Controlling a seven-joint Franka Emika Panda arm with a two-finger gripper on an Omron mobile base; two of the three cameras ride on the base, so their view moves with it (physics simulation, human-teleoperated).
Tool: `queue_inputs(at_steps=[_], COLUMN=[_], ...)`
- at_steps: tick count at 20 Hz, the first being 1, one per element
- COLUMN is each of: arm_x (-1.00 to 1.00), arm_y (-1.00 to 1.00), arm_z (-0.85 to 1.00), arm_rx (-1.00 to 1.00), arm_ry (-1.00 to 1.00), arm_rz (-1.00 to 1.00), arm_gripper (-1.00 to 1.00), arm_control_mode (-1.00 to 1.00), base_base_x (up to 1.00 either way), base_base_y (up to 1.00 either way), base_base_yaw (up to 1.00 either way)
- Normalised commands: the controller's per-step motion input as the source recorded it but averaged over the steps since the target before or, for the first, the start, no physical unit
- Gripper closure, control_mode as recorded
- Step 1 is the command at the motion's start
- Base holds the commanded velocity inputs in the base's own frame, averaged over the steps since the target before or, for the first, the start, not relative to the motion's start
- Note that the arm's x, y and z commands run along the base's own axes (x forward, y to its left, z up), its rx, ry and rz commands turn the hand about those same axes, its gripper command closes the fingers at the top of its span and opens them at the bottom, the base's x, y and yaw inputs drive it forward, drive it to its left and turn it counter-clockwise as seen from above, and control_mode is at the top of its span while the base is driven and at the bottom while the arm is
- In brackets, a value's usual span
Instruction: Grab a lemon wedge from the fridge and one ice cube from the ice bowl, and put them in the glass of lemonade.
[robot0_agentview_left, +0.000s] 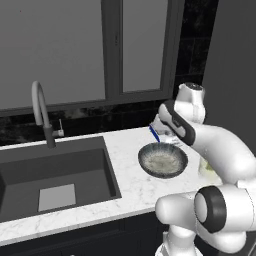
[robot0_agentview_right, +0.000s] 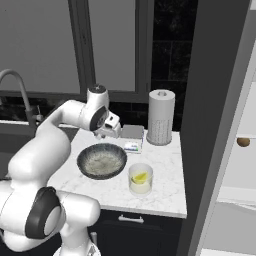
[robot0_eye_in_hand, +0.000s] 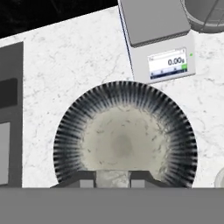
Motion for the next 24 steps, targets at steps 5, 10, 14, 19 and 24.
queue_inputs(at_steps=[5, 10, 14, 19, 24], arm_x=[-0.64, -0.31, -0.20, 0.00, 0.00], arm_y=[-0.54, -0.94, -1.00, -0.64, -0.32], arm_z=[0.11, 0.01, 0.00, -0.21, -0.46], arm_rx=[-0.12, -0.01, 0.00, 0.01, 0.03], arm_ry=[0.06, 0.03, 0.10, 0.11, 0.00], arm_rz=[-0.15, -0.17, -0.18, -0.11, -0.02], arm_gripper=[1.00, 1.00, 1.00, 1.00, 1.00], arm_control_mode=[-1.00, -1.00, -1.00, -1.00, -1.00], base_base_x=[0.00, 0.00, 0.00, 0.00, 0.00], base_base_y=[0.00, 0.00, 0.00, 0.00, 0.00], base_base_yaw=[0.00, 0.00, 0.00, 0.00, 0.00])
